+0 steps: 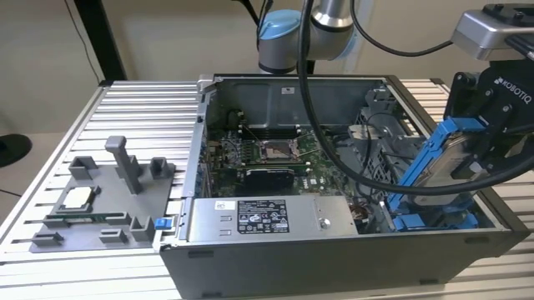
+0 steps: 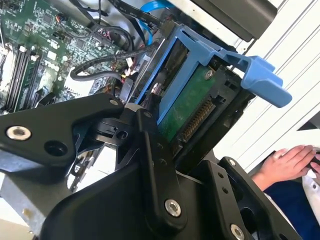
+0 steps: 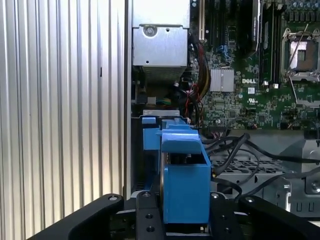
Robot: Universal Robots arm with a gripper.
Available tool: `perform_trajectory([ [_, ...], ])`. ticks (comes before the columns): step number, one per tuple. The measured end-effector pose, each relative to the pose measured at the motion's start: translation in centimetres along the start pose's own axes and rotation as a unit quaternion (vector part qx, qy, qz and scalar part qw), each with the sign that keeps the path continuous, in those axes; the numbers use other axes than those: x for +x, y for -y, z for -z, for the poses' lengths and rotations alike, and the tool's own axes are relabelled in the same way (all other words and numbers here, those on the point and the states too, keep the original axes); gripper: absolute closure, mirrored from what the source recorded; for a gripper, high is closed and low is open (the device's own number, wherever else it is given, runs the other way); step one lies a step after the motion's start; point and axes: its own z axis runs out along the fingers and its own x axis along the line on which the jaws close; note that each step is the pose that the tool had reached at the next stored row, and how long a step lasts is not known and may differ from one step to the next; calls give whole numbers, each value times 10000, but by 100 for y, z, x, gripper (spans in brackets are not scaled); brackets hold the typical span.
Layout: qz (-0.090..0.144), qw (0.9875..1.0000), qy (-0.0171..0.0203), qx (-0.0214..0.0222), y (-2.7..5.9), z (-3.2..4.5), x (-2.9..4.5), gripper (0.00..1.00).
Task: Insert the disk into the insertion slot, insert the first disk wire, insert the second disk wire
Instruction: 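Insert the disk into the insertion slot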
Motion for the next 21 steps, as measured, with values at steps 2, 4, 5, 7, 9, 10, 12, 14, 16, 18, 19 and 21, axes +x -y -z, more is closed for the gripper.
perform_trajectory([
  [2, 0, 10000, -5, 0, -7, -19, 0, 100],
  [4, 1, 10000, -6, 0, -8, -43, 0, 100],
  [5, 0, 10000, -5, 0, -9, -58, 1, 100],
  [7, 0, 10000, -6, 0, -9, -93, 0, 100],
  [9, 1, 10000, -5, 0, -7, -130, 0, 100],
  [10, 0, 10000, -5, 0, -7, -148, 0, 100],
  [12, 0, 10000, -6, 0, -6, -182, 0, 100],
  [14, 0, 10000, -5, 0, -4, -219, 0, 100],
  [16, 0, 10000, -5, 0, -3, -256, 1, 100],
  [18, 0, 10000, -5, 0, -2, -292, 2, 100],
  [19, 0, 10000, -5, 0, -1, -311, 2, 100],
  [21, 0, 10000, -5, 0, -1, -314, 3, 100],
])
